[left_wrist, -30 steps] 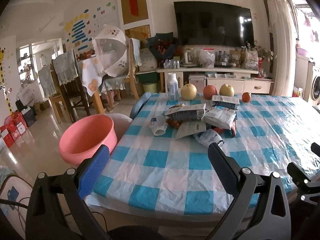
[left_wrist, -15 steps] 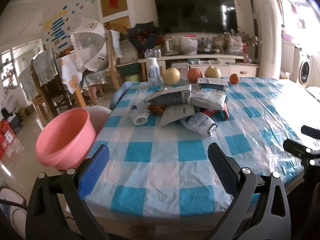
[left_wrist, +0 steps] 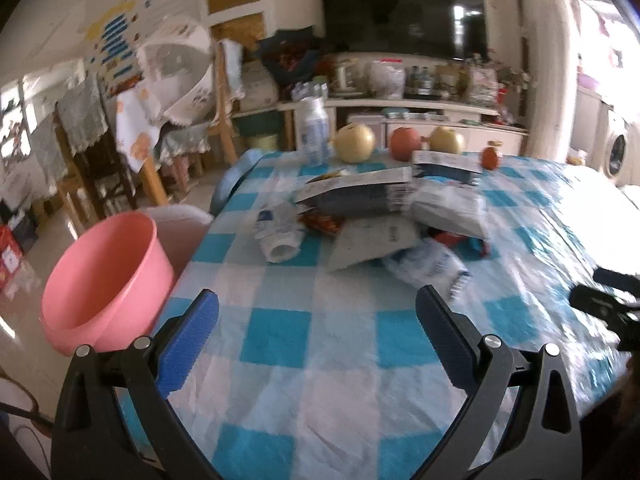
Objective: Collect trash
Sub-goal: 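Close the left gripper on the white plastic bottle while the right gripper grasps a white paper packet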
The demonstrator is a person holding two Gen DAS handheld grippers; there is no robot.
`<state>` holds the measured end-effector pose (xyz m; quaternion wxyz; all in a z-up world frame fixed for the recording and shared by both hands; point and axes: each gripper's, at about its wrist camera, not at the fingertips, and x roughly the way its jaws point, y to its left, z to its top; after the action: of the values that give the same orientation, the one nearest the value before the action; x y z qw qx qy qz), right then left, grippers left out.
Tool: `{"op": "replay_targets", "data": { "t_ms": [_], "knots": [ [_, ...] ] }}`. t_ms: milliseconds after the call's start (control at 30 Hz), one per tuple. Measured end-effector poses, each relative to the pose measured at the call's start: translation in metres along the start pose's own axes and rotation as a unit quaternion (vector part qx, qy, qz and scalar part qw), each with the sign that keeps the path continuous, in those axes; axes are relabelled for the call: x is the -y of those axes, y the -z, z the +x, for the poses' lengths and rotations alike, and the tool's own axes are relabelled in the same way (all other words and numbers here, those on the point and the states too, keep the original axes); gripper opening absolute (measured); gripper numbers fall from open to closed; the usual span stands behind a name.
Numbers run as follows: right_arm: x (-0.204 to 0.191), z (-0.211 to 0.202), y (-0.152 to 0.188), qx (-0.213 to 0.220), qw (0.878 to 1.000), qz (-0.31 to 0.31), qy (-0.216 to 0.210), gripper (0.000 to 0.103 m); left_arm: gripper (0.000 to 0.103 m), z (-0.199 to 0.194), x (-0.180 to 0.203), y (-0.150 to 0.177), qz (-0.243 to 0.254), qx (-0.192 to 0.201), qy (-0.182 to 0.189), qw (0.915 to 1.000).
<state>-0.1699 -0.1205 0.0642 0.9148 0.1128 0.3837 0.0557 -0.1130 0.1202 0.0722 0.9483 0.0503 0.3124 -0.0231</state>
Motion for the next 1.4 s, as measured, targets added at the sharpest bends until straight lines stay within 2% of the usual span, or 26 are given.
{"op": "replay_targets", "data": {
  "t_ms": [233,433,700,867,1000,1067,1200,1267,1333,1367,1400],
  "knots": [
    [-0.026,0.039,-0.013,-0.034,0.997,-0.024,-0.060,0.099,0.099,0.041,-0.032,-0.018,-0.050,-0.013,-0.021,0.9984],
    [-0.048,0.067,-0.025,-0.038,0.996,-0.060,-0.059,0.099,0.099,0.076,-0.043,-0.031,-0.066,-0.029,-0.022,0.9971],
    [-0.064,0.100,-0.037,-0.055,0.993,-0.083,-0.062,0.098,0.099,0.116,-0.043,-0.043,-0.059,-0.054,-0.017,0.9967],
    [-0.068,0.108,-0.044,-0.056,0.993,-0.074,-0.078,0.098,0.099,0.132,-0.041,-0.048,-0.048,-0.069,-0.025,0.9962],
    [-0.056,0.109,-0.049,-0.058,0.991,-0.027,-0.114,0.098,0.096,0.143,-0.041,-0.051,-0.040,-0.079,-0.034,0.9955],
    [-0.050,0.106,-0.051,-0.055,0.990,-0.010,-0.128,0.098,0.089,0.143,-0.043,-0.053,-0.042,-0.075,-0.033,0.9958],
    [-0.028,0.103,-0.055,-0.050,0.980,0.058,-0.182,0.098,0.083,0.150,-0.047,-0.054,-0.050,-0.082,-0.033,0.9949],
    [-0.016,0.103,-0.057,-0.045,0.973,0.097,-0.206,0.097,0.076,0.153,-0.048,-0.054,-0.053,-0.088,-0.028,0.9943],
    [-0.004,0.105,-0.058,-0.044,0.962,0.135,-0.232,0.086,0.074,0.155,-0.049,-0.055,-0.057,-0.092,-0.025,0.9938],
    [0.001,0.106,-0.059,-0.046,0.958,0.151,-0.241,0.075,0.072,0.156,-0.049,-0.055,-0.058,-0.094,-0.025,0.9935],
    [0.008,0.108,-0.058,-0.046,0.951,0.173,-0.253,0.071,0.071,0.157,-0.049,-0.054,-0.059,-0.096,-0.024,0.9934]
  ]
}}
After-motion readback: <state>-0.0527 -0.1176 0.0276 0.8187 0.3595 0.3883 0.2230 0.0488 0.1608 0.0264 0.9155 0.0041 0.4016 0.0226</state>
